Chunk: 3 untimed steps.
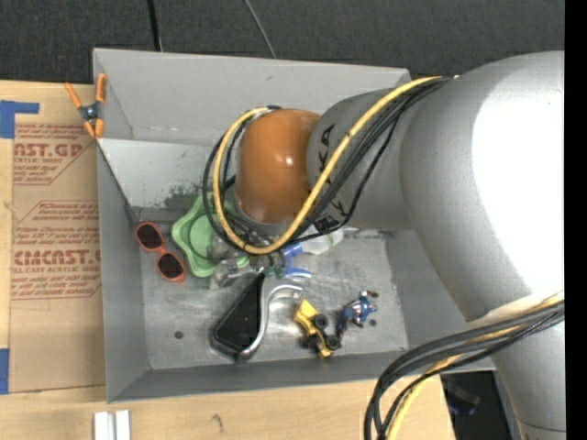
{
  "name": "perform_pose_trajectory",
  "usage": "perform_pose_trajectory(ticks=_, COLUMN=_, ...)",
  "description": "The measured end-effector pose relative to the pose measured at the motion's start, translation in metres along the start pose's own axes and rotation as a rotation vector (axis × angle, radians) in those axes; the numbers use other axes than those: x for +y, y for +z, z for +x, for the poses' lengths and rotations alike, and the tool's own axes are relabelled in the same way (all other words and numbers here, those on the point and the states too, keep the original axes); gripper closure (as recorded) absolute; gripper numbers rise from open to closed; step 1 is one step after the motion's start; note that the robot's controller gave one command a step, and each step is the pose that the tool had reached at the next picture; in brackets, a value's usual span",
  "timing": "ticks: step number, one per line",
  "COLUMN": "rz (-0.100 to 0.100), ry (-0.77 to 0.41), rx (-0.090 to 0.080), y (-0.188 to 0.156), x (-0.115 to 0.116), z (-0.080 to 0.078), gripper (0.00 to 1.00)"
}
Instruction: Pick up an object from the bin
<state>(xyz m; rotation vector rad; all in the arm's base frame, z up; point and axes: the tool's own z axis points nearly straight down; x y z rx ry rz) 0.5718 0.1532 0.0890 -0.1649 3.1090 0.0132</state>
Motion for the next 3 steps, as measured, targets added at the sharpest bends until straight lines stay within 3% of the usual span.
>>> perform_pose_trajectory(ticks=3, rz=0.006, ry=-0.001, rx=0.033, y=-0.035, x=0.0, z=0.004, gripper=1.0)
